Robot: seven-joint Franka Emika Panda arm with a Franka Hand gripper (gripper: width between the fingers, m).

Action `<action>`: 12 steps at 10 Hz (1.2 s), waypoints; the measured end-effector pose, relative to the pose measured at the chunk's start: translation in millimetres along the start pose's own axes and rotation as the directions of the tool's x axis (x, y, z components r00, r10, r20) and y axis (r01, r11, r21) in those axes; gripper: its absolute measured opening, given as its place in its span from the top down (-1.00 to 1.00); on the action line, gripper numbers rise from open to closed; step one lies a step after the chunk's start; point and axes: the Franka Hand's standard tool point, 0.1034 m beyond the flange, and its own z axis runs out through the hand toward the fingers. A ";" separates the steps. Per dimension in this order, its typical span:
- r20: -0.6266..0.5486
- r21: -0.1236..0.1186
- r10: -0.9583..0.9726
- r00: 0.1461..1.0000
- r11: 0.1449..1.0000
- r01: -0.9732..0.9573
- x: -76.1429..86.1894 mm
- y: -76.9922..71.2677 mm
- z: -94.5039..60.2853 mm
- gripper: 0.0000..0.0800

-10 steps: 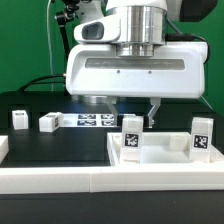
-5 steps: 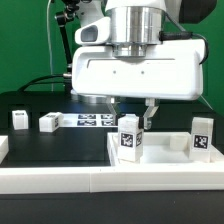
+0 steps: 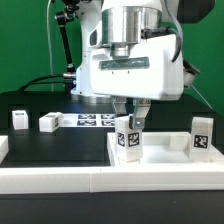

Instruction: Assemble square table

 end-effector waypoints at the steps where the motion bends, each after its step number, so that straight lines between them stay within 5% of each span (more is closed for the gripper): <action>1: 0.001 -0.001 0.058 0.998 0.998 -0.058 -0.3 0.1 0.0 0.27; 6: 0.013 -0.012 0.467 0.884 0.884 -0.467 -4.3 -0.3 -0.2 0.27; 12: 0.024 -0.011 0.617 0.786 0.787 -0.617 -5.1 -0.7 0.2 0.27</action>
Offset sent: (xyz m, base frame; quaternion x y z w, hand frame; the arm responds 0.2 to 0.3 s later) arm -0.0096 0.0001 -0.0005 -0.0410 -0.0071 0.2043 0.9780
